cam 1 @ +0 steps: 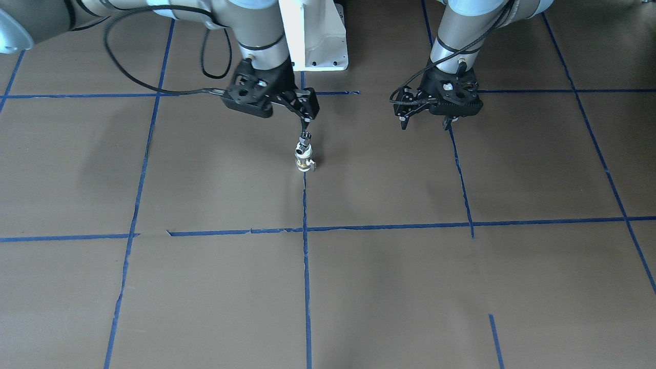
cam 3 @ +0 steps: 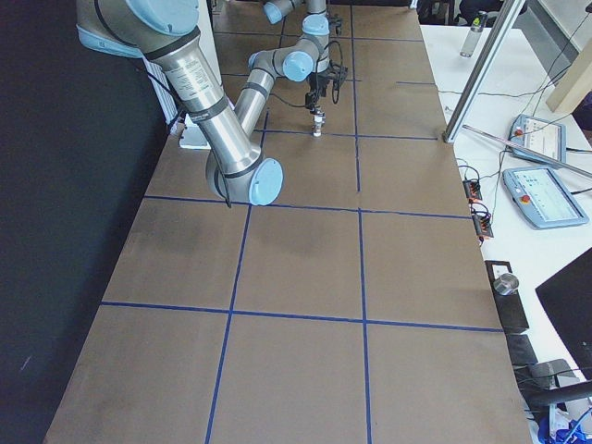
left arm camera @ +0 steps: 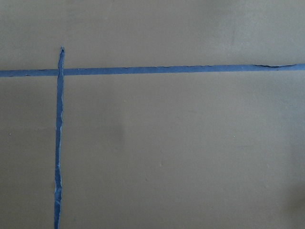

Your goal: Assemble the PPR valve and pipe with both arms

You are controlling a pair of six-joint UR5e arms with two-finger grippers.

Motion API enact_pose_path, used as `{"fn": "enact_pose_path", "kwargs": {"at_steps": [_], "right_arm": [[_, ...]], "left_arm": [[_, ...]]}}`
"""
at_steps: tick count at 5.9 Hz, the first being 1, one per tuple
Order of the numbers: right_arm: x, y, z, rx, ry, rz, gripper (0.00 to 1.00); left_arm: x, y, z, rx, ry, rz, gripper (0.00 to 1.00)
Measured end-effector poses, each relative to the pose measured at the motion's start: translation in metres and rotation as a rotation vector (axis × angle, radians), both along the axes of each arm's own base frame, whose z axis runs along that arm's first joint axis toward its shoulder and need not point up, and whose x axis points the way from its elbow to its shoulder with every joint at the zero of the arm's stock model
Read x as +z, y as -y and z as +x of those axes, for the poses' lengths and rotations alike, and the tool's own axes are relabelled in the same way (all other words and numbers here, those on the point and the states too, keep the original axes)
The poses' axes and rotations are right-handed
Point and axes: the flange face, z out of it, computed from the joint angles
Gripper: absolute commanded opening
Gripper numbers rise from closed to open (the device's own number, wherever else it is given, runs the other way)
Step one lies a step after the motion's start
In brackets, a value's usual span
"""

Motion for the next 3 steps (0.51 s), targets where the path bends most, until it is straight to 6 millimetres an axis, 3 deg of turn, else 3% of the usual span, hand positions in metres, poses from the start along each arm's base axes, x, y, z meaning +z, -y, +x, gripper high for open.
{"fn": "enact_pose_path", "kwargs": {"at_steps": [2,3], "right_arm": [[0.065,0.012,0.082,-0.058,-0.047,0.080,1.00],[0.095,0.026,0.119,-0.106,-0.073,0.120,1.00]], "left_arm": [[0.031,0.019,-0.040,0.070,0.022,0.016,1.00],[0.053,0.032,-0.075,0.115,0.028,0.031,1.00]]}}
